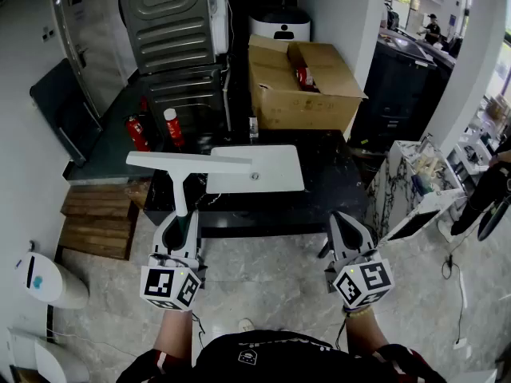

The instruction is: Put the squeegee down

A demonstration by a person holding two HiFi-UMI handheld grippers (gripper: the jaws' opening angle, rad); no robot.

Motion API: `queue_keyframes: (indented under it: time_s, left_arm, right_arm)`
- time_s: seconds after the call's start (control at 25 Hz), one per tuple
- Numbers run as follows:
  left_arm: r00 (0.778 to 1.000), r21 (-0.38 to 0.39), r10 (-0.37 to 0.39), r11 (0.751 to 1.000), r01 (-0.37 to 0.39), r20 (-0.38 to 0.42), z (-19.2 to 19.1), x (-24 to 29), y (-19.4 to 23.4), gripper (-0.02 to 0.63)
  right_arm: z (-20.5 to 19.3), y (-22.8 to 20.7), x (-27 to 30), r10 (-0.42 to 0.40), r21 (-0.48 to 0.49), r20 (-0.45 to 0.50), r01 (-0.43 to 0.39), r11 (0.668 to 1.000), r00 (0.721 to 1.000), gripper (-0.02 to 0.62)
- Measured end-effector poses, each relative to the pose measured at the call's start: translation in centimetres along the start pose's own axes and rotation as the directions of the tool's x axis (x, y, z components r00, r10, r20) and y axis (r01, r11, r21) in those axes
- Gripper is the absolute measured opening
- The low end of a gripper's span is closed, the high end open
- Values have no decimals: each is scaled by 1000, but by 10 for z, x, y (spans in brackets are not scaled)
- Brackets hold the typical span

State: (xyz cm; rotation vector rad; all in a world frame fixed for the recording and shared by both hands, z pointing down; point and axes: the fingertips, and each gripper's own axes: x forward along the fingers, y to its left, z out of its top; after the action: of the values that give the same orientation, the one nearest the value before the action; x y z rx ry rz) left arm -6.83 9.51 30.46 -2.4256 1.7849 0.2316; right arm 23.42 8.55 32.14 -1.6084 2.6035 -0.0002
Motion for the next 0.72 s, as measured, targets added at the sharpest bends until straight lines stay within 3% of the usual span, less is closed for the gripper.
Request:
queue_keyframes:
  time_s: [0.72]
  left_arm:
    - [1000,-16,-1,1000,0,-9,-4,-2,16,81]
  right_arm:
    - [-3,16,10,10,20,8,-10,1000,1000,37]
